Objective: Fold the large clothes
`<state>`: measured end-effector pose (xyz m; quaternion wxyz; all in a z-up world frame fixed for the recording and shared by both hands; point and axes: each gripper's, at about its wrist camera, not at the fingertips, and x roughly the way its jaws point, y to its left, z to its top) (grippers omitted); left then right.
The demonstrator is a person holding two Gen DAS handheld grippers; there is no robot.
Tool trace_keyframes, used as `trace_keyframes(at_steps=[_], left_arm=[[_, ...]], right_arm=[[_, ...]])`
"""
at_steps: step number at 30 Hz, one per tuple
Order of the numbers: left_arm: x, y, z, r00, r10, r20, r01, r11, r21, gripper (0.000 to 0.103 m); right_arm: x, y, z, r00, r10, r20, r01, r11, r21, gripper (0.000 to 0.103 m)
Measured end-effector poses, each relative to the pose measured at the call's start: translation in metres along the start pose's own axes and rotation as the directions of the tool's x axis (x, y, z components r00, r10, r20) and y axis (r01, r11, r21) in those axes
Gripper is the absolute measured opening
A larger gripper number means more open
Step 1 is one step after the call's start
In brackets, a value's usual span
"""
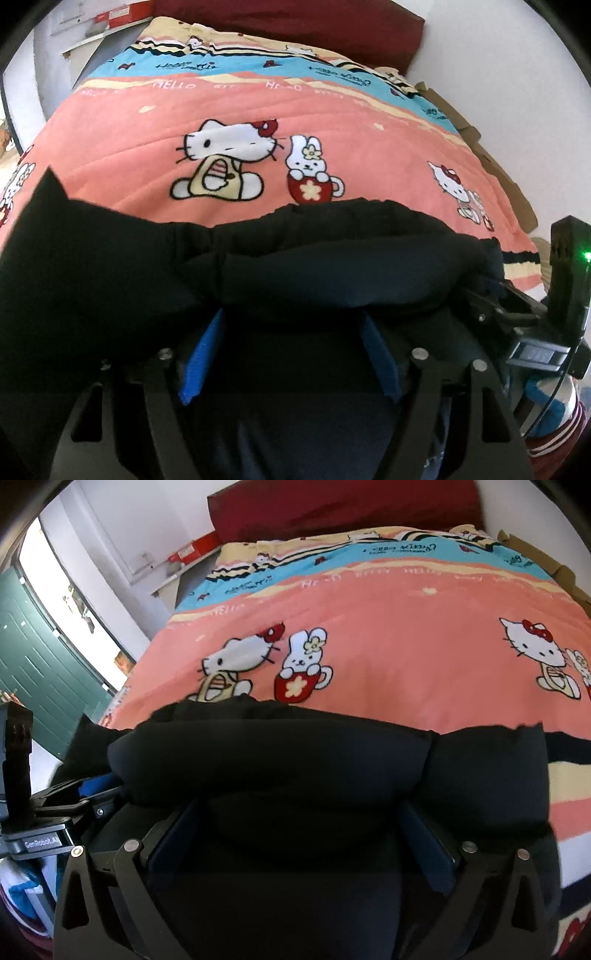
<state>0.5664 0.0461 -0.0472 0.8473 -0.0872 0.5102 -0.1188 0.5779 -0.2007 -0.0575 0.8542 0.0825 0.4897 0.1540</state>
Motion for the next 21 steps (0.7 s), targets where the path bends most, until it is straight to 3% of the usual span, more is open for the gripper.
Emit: trace_keyframes(at_steps=[7,11,15,19,21], left_arm=[[0.010,-0.004,-0.001,0.999,0.032,-0.002,-0.032,0.999,0.014,0.073],[-0.012,-0.002,0.002,1.000,0.005,-0.014,-0.005,1.000,0.013,0.073],[-0.044,0.019,-0.001,0.999,0.038,0.017,-0.038,0.999,0.026,0.073],[-0.035,0.052,-0.002,0.999,0.046,-0.006,-0.046,0.999,-0.017,0.073],[-0.026,0.060,-0.003,1.000,0.021,-0.005,-0.022,0.999,-0.045,0.073]], right_arm=[[0.016,-0.010,-0.008,1.000,0.005,0.013,-0.005,1.000,0.027,0.103],[0.008,-0.012,-0.007,1.000,0.028,-0.003,-0.028,0.999,0.044,0.103],[-0.027,-0.021,-0.011,0.999,0.024,0.039,-0.026,0.999,0.044,0.102],[-0.033,-0.047,-0.016,1.000,-0.011,0.026,0.010,0.999,0.038,0.102],[-0.024,-0.063,-0.017,1.000,0.020,0.011,-0.021,0.995,0.101,0.102]])
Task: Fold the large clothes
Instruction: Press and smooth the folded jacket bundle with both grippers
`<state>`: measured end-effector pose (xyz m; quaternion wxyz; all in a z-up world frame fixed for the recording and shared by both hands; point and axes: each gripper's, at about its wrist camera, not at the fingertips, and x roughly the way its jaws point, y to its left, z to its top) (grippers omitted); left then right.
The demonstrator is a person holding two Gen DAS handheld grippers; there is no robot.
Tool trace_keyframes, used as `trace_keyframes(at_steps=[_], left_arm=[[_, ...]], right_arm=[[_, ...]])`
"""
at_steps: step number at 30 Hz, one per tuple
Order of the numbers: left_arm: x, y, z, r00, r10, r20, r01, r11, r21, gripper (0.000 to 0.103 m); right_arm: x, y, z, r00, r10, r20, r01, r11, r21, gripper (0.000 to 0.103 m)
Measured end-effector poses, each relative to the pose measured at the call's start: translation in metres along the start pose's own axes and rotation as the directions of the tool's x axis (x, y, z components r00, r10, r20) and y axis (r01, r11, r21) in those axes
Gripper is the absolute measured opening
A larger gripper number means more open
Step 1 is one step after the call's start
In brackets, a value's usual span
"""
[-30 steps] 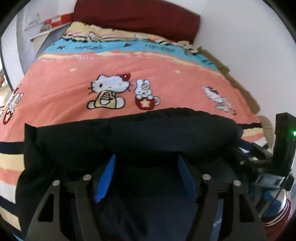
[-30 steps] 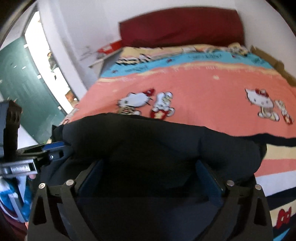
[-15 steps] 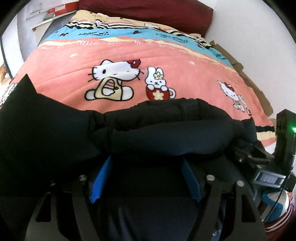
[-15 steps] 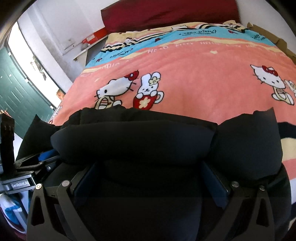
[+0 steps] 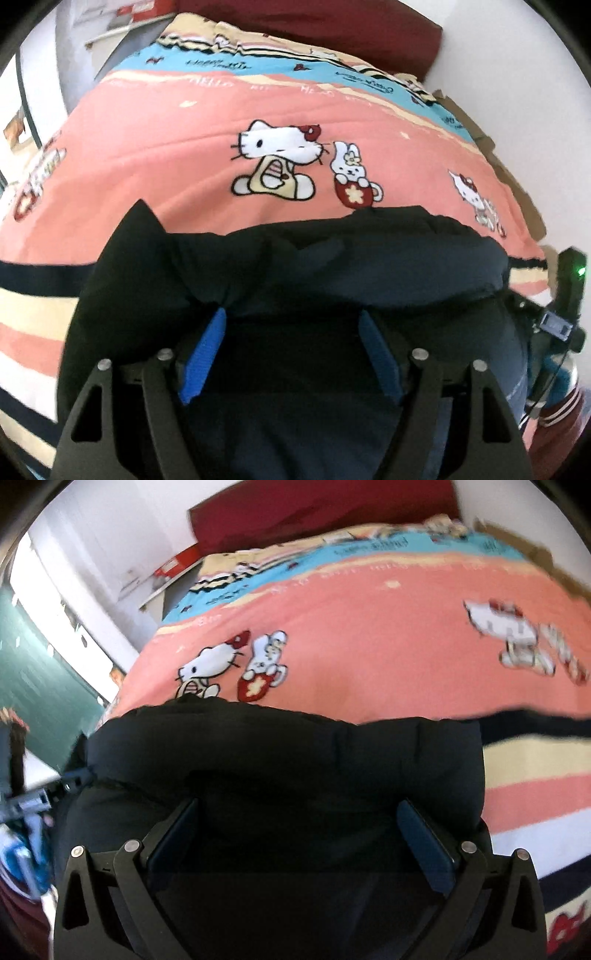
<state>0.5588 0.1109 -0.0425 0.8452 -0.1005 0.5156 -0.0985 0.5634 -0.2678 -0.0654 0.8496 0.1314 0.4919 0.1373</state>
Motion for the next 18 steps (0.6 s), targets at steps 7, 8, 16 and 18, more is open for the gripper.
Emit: trace_keyframes(at_steps=[7,8,16,18], left_arm=[[0.015,0.002,-0.003,1.000,-0.024,-0.004,0.024,1.000,-0.017,0.074],[0.014,0.001,-0.003,1.000,-0.017,-0.006,0.017,1.000,-0.016,0.074],[-0.065,-0.003,-0.028,0.990,-0.080,0.114,0.080,0.997,0.004,0.073],[-0.073,0.000,-0.042,0.990,-0.087,0.115,0.087,0.996,0.010,0.073]], right_arm=[[0.032,-0.016,-0.004,0.999,0.038,-0.022,-0.036,0.997,0.071,0.102],[0.032,-0.017,-0.004,0.999,0.041,-0.023,-0.040,0.996,0.078,0.102],[-0.033,0.011,-0.017,0.997,-0.049,0.063,0.051,0.998,-0.022,0.102],[-0.051,0.021,-0.028,0.996,-0.029,0.081,0.034,0.997,-0.073,0.102]])
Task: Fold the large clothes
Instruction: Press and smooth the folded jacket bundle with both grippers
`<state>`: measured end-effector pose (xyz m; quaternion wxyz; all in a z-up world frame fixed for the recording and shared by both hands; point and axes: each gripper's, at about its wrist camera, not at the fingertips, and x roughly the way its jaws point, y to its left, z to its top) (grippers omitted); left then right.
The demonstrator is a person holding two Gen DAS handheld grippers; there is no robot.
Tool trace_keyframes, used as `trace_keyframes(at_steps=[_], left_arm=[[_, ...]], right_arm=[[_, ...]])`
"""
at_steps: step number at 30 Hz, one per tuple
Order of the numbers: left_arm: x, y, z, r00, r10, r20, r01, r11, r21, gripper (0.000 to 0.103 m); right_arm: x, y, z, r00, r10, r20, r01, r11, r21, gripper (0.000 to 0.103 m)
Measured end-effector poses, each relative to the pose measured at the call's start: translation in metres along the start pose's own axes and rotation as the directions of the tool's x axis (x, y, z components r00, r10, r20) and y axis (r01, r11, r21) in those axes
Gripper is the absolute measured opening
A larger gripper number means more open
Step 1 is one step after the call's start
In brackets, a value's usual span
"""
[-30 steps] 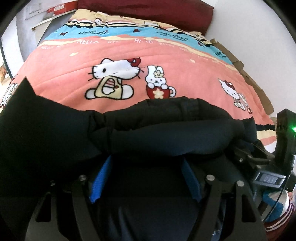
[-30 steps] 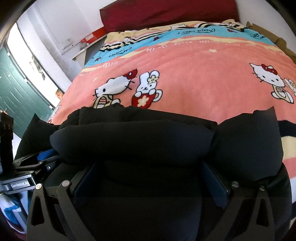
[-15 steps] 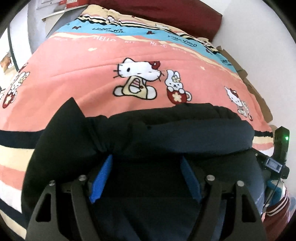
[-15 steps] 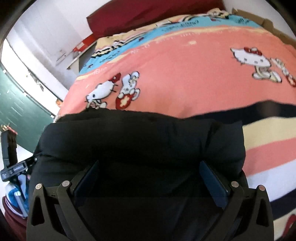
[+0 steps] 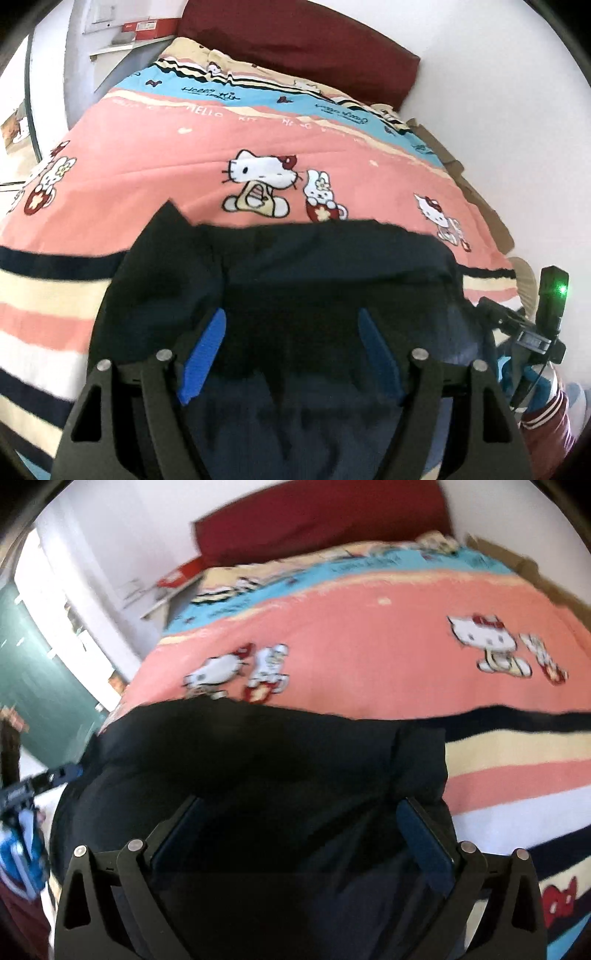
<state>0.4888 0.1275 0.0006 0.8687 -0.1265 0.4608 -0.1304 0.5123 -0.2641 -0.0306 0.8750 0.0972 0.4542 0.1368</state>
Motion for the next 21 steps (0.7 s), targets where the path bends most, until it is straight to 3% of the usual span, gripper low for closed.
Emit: trace_keyframes(at_steps=[3,8,12,16,21], left_arm=[[0.009,0.013,-0.017,0.999,0.032,-0.032,-0.032,0.999,-0.007,0.073],[0.028,0.028,-0.034,1.000,0.029,-0.009,-0.029,1.000,-0.003,0.074],[0.033,0.024,-0.037,0.999,0.048,0.008,-0.048,0.999,0.008,0.074],[0.018,0.021,-0.039,0.996,0.085,0.040,-0.085,0.996,-0.008,0.074],[-0.017,0.018,-0.062,0.978,0.175,0.116,-0.180,0.983,0.029,0.074]], right_arm=[[-0.007,0.011,-0.016,0.999,0.045,-0.008,-0.046,0.998,-0.038,0.102],[0.026,-0.006,-0.034,0.997,-0.019,-0.072,0.016,0.999,-0.033,0.102],[0.039,-0.022,-0.039,0.998,0.001,-0.066,0.000,1.000,0.017,0.102],[0.036,-0.020,-0.036,0.998,-0.019,-0.066,0.019,1.000,0.013,0.102],[-0.005,-0.020,-0.046,0.999,-0.050,-0.010,0.050,0.999,-0.009,0.102]])
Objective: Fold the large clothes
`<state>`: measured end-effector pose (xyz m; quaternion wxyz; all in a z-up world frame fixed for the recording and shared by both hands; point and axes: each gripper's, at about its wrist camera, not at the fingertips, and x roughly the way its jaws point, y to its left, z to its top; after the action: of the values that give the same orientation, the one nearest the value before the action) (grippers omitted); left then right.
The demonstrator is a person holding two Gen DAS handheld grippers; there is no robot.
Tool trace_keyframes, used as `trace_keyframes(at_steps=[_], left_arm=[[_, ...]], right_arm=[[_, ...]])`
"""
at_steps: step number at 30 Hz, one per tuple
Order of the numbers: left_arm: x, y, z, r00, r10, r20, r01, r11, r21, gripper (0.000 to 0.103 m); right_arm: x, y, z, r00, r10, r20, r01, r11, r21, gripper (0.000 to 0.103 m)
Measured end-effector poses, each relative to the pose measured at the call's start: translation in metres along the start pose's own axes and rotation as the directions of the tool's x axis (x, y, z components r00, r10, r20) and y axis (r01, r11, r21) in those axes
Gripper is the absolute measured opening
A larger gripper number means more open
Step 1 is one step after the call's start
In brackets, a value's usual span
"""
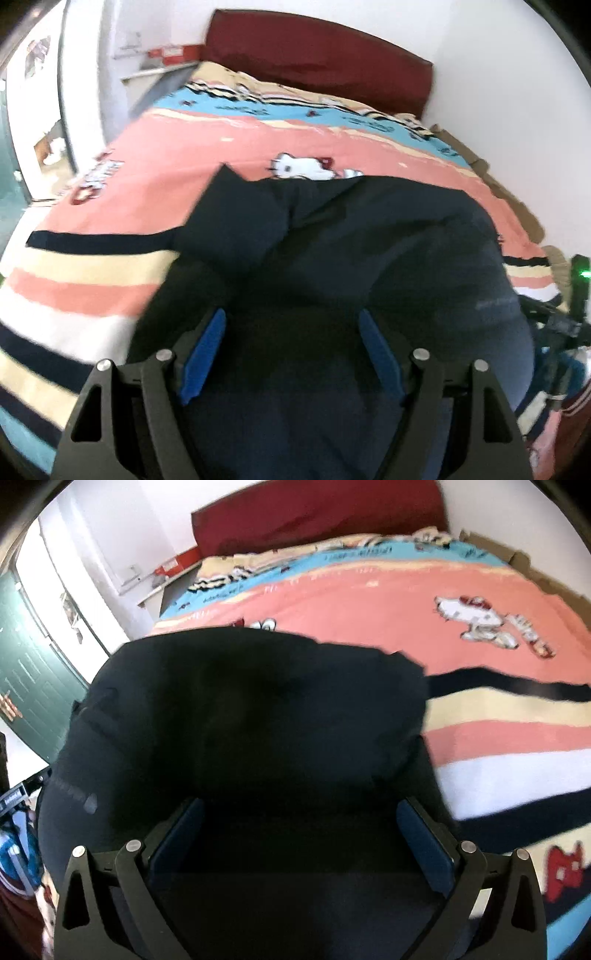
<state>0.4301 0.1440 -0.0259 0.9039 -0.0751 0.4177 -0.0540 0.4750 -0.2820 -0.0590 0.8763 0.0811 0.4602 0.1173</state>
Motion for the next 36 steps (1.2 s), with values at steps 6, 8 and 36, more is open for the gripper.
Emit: trace_keyframes(at_steps=[6,8,36], left_arm=[[0.005,0.000,-0.022,0.997,0.054,0.049,-0.056,0.998,0.036,0.074],[0.008,-0.003,-0.024,0.996,0.065,0.068,-0.069,0.996,0.050,0.074],[-0.034,-0.020,-0.054,0.971,0.171,0.170,-0.193,0.973,0.126,0.074]], right_arm=[[-0.004,-0.017,-0.025,1.000,-0.027,-0.015,0.027,1.000,-0.011,0.102],[0.006,-0.027,-0.031,0.999,-0.005,-0.032,0.006,0.999,0.035,0.102],[-0.039,0.032,-0.051,0.993,0.014,0.119,-0.002,0.995,-0.101,0.102]])
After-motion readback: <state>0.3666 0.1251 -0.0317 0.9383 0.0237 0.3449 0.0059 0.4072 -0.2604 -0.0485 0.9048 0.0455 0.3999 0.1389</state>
